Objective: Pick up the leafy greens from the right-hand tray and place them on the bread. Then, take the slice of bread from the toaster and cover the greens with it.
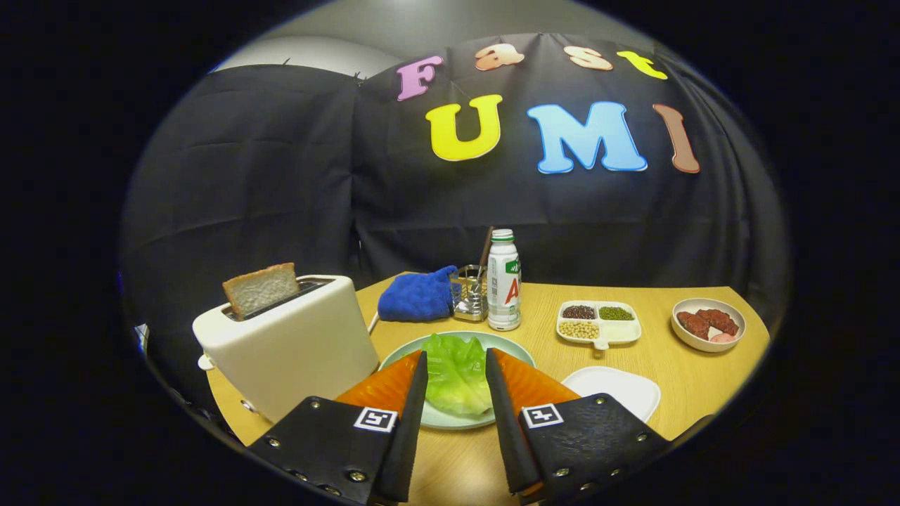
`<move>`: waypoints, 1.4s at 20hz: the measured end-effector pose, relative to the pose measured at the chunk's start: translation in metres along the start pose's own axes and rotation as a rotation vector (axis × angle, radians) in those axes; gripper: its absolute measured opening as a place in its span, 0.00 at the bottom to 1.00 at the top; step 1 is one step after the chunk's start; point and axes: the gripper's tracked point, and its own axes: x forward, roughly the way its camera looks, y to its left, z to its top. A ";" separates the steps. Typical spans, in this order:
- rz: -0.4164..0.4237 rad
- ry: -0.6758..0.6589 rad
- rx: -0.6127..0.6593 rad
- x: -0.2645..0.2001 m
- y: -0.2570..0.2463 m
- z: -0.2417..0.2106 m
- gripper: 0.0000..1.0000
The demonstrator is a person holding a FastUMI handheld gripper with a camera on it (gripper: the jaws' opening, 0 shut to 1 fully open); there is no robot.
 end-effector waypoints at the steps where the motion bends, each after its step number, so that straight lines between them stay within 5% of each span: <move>1: 0.001 -0.028 0.003 -0.007 0.011 0.006 0.50; 9: -0.010 -0.065 0.039 -0.026 0.097 0.027 0.50; 18: 0.146 -0.040 -0.005 -0.002 0.207 0.031 0.50; 28: 0.083 -0.009 -0.044 0.035 0.236 0.024 0.50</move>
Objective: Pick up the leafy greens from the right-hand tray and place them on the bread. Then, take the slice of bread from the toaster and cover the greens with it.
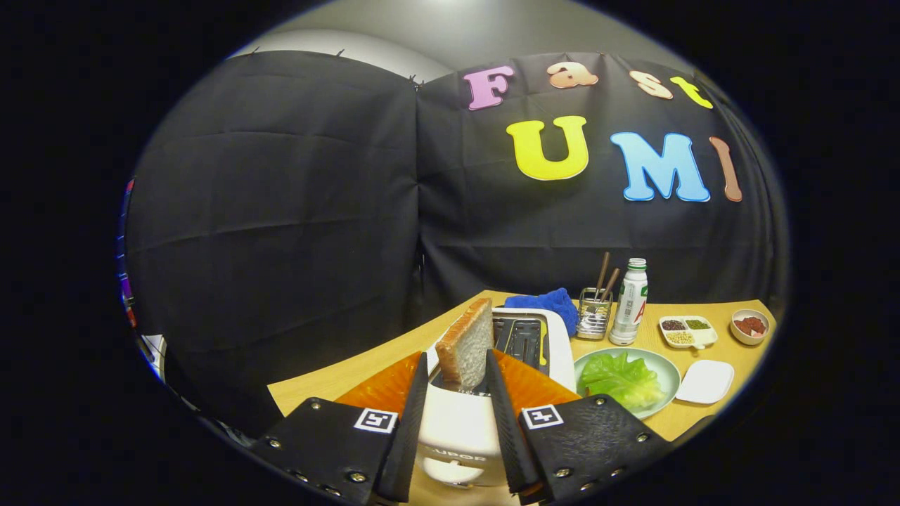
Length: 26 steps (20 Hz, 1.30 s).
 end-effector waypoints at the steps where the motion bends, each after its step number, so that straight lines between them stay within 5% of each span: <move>1: -0.018 0.004 -0.007 0.004 -0.001 0.000 0.50; 4: -0.064 0.004 -0.019 0.014 -0.002 0.002 0.50; 7: -0.106 0.022 -0.009 0.024 -0.010 -0.009 0.18; 9: -0.118 0.012 -0.003 0.021 -0.015 0.000 0.07; 19: -0.089 -0.052 -0.012 0.010 -0.014 0.009 0.01; 26: -0.047 -0.107 0.060 -0.004 -0.021 0.060 0.01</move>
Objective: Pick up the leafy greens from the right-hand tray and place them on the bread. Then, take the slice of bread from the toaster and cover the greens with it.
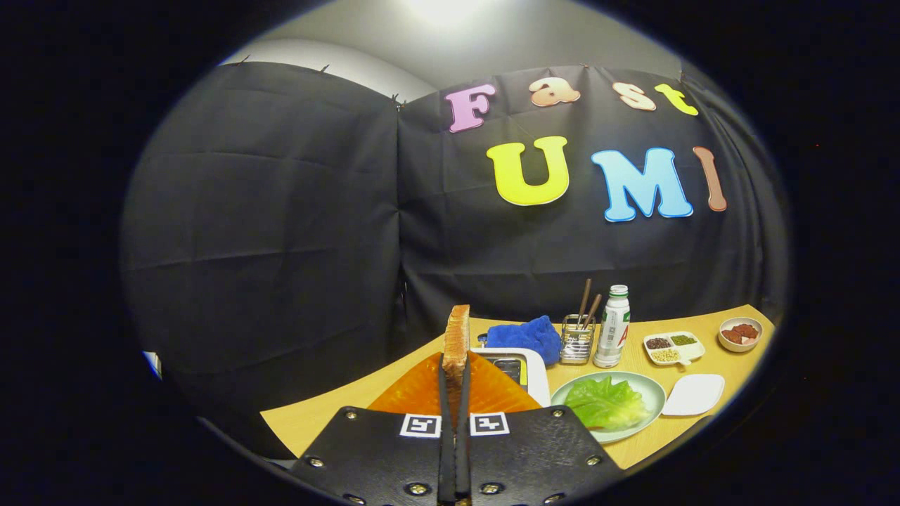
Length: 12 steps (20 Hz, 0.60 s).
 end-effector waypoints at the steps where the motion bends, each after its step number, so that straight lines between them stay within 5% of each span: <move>1: -0.002 -0.008 0.007 -0.002 -0.002 0.008 0.01; 12: -0.165 -0.077 0.008 -0.050 -0.119 0.052 0.01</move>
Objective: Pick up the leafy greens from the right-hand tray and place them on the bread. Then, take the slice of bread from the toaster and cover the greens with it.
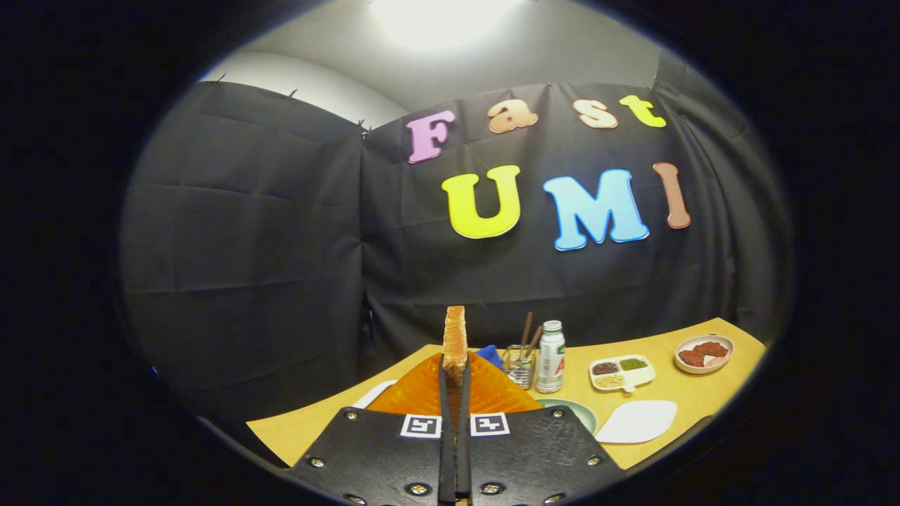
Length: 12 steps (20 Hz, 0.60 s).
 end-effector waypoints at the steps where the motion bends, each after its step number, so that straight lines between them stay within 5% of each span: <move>1: -0.022 -0.001 -0.004 0.002 -0.014 -0.002 0.01; 12: -0.066 0.075 0.031 0.055 -0.074 -0.078 0.02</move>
